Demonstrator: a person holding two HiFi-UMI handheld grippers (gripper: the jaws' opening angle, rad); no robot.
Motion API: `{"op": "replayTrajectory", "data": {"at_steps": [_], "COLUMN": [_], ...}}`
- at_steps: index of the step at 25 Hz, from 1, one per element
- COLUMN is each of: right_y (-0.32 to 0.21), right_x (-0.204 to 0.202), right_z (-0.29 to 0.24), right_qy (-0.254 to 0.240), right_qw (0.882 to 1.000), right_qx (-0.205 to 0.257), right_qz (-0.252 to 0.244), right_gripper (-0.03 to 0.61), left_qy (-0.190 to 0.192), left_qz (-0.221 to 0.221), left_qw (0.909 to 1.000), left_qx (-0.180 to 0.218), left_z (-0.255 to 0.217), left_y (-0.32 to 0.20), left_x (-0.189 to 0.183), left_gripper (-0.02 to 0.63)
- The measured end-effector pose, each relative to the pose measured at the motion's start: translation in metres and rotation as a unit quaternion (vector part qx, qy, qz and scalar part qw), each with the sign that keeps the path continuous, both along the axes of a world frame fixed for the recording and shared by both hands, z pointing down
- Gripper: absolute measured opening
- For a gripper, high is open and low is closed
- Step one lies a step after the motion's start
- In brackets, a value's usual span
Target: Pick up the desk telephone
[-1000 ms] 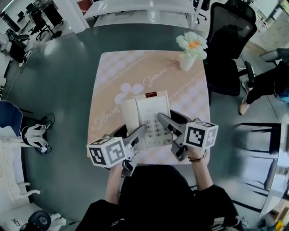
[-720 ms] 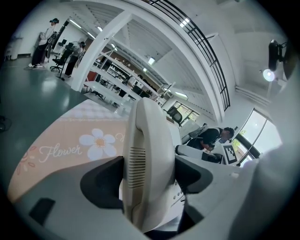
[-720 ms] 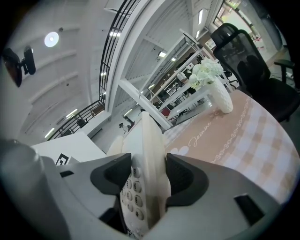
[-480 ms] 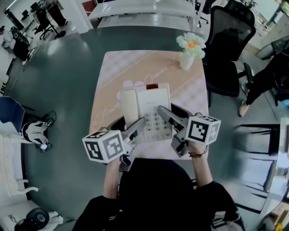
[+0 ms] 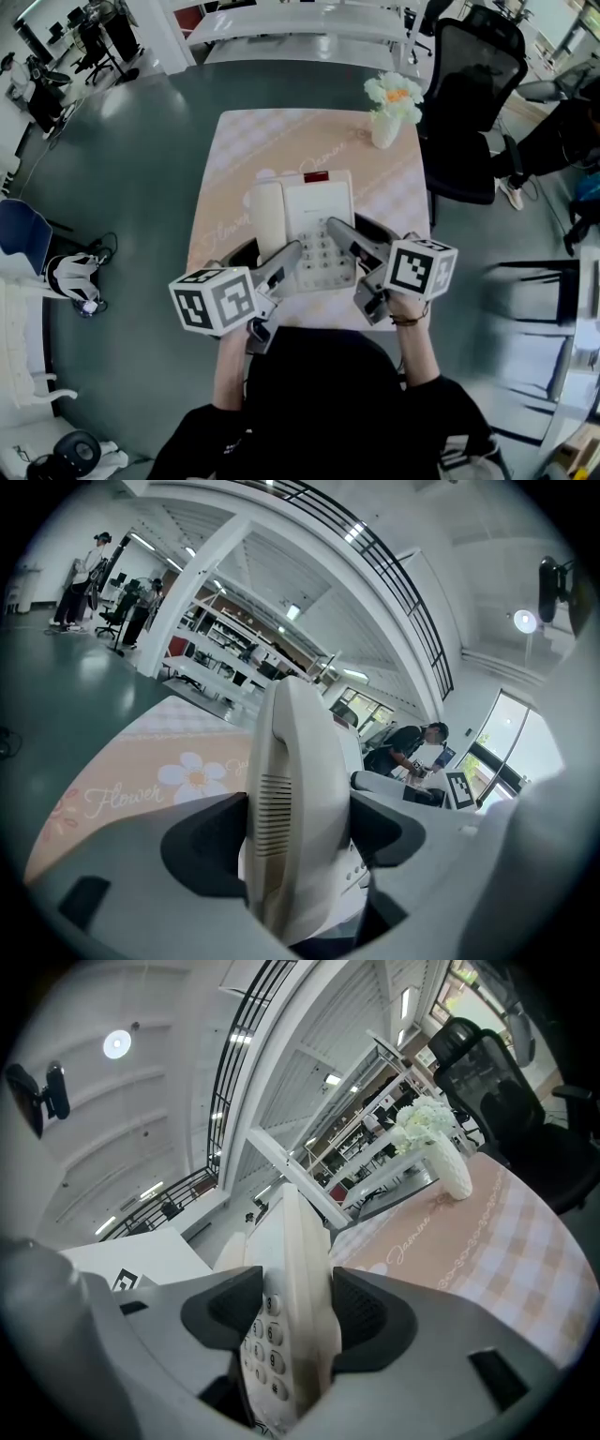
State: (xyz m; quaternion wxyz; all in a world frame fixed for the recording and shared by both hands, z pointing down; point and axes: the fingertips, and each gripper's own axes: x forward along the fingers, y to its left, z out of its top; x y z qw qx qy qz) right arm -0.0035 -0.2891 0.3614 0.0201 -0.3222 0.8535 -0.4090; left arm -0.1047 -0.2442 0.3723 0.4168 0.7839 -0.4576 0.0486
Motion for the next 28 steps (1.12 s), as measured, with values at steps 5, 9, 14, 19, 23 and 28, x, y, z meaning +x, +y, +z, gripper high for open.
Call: {"op": "replayTrajectory", "data": {"at_steps": [5, 9, 14, 19, 23, 28], "right_y": [0.003, 0.004, 0.007, 0.008, 0.007, 0.008], "right_x": [0.001, 0.0, 0.01, 0.01, 0.011, 0.011], "right_z": [-0.004, -0.008, -0.001, -0.002, 0.0, 0.001], "right_qy": [0.0, -0.006, 0.012, 0.014, 0.013, 0.014], "right_qw": [1.0, 1.0, 1.0, 1.0, 1.0, 1.0], "right_qx": [0.005, 0.01, -0.007, -0.012, -0.014, -0.014], "right_qz": [0.002, -0.001, 0.017, 0.018, 0.018, 0.017], "right_gripper": [0.221, 0.221, 0.221, 0.221, 0.221, 0.221], "left_qy": [0.001, 0.001, 0.0, -0.001, -0.004, -0.003], "left_qz": [0.003, 0.006, 0.008, 0.007, 0.008, 0.007], "left_qw": [1.0, 1.0, 1.0, 1.0, 1.0, 1.0], "left_qx": [0.0, 0.002, 0.003, 0.002, 0.003, 0.001], "left_z": [-0.003, -0.005, -0.004, -0.006, -0.005, -0.004], "left_y": [0.002, 0.002, 0.005, 0.005, 0.005, 0.005], "left_x": [0.001, 0.002, 0.004, 0.004, 0.005, 0.004], "left_gripper": [0.33, 0.33, 0.33, 0.33, 0.33, 0.33]}}
